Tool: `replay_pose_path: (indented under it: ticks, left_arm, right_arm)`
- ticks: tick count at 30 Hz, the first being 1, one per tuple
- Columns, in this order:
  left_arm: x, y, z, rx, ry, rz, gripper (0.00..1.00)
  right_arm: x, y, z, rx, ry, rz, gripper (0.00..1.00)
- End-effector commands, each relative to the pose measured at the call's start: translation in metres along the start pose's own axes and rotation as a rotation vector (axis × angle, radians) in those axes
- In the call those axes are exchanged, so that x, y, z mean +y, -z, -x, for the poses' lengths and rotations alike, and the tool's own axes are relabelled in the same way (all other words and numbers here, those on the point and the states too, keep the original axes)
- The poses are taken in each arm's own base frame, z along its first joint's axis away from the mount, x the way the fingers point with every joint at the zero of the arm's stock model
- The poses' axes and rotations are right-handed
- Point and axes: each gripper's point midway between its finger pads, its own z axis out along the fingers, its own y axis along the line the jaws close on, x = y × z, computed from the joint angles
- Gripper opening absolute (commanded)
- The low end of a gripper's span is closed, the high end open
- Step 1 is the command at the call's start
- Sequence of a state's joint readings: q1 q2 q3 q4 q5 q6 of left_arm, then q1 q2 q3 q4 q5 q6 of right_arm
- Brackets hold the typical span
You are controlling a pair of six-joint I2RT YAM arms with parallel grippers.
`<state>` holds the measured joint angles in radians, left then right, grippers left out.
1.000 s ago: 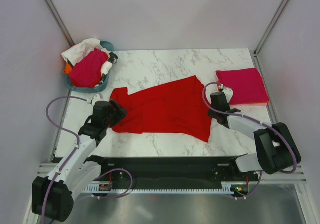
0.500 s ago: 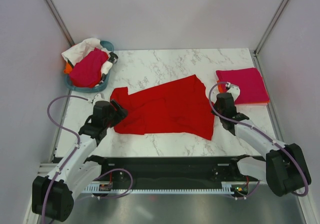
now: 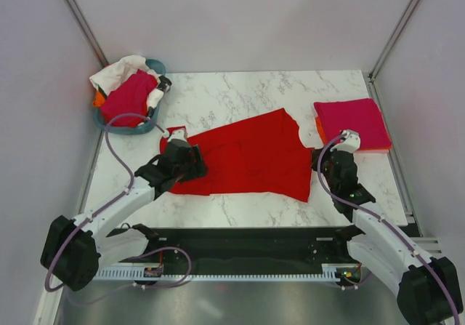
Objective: Fold and stack the t-shirts
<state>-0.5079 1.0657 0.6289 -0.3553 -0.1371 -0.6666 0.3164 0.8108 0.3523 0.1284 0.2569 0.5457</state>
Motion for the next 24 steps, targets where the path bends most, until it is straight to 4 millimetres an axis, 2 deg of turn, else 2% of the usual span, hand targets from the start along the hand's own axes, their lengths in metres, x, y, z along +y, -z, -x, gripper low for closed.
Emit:
replay_pose_path:
  ticks: [1,3,5,6,8,9,12,16,19,24]
  left_arm:
    - [-0.003,0.000,0.007,-0.016,-0.135,0.094,0.70]
    - [-0.001,-0.010,-0.007,0.046,-0.192,0.133,0.70]
    - [-0.007,-0.016,-0.009,0.076,-0.240,0.151,0.69]
    - [-0.002,-0.017,-0.013,0.098,-0.266,0.187,0.65]
    - [-0.005,-0.025,-0.019,0.129,-0.316,0.232,0.64]
    - [-0.001,-0.026,-0.019,0.126,-0.337,0.272,0.64]
    - [-0.007,-0.026,-0.027,0.127,-0.406,0.310,0.70]
    - [-0.011,-0.028,-0.038,0.156,-0.450,0.305,0.72]
    - [-0.009,-0.033,-0.042,0.172,-0.471,0.324,0.69]
    - [0.000,-0.039,-0.051,0.191,-0.527,0.409,0.57]
  right_arm:
    - [0.010,-0.003,0.005,-0.022,-0.019,0.047,0.00]
    - [0.009,-0.004,0.004,-0.013,-0.020,0.039,0.00]
    - [0.009,-0.005,0.004,-0.014,-0.025,0.036,0.00]
    - [0.008,-0.005,0.004,-0.014,-0.023,0.034,0.00]
    - [0.007,-0.004,0.004,-0.018,-0.025,0.028,0.00]
    - [0.006,-0.005,0.003,-0.016,-0.026,0.023,0.00]
    - [0.004,-0.003,0.005,-0.023,-0.031,0.011,0.00]
    - [0.001,-0.003,0.005,-0.027,-0.033,-0.004,0.00]
    - [0.000,-0.004,0.005,-0.025,-0.032,-0.007,0.00]
    - [-0.001,-0.008,-0.001,0.000,-0.029,-0.019,0.00]
